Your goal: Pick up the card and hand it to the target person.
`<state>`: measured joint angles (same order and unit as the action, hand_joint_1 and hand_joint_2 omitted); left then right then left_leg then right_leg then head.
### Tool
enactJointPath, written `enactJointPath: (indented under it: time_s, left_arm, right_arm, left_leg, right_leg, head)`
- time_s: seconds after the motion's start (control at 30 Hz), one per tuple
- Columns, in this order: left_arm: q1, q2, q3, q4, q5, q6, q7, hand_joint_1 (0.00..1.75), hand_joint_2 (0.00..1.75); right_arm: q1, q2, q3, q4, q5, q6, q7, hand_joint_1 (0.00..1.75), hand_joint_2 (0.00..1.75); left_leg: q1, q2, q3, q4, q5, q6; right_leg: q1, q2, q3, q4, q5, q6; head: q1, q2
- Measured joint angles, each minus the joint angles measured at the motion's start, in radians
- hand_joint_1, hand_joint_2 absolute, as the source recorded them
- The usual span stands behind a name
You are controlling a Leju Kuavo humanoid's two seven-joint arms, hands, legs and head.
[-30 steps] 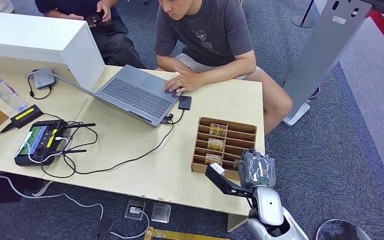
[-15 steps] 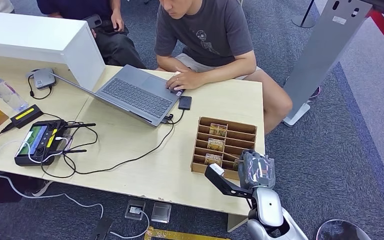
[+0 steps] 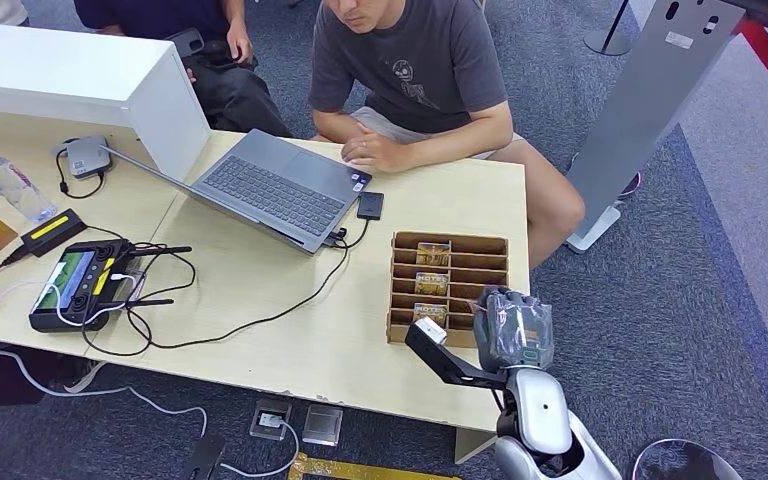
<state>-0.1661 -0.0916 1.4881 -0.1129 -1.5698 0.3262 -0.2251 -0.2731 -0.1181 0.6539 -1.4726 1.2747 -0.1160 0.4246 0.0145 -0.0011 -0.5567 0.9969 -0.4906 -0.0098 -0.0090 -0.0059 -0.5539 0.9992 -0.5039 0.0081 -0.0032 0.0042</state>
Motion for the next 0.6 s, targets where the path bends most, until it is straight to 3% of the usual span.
enactJointPath:
  time_s: [0.6]
  left_arm:
    - [0.000, 0.000, 0.004, 0.000, 0.000, 0.002, 0.000, 0.00, 0.00]
  right_arm:
    - [-0.038, -0.020, -0.013, -0.119, 0.030, -0.019, -0.011, 1.47, 1.75]
  left_leg:
    - [0.000, 0.000, 0.000, 0.000, 0.000, 0.000]
  right_leg:
    - [0.000, 0.000, 0.000, 0.000, 0.000, 0.000]
  head:
    - [0.000, 0.000]
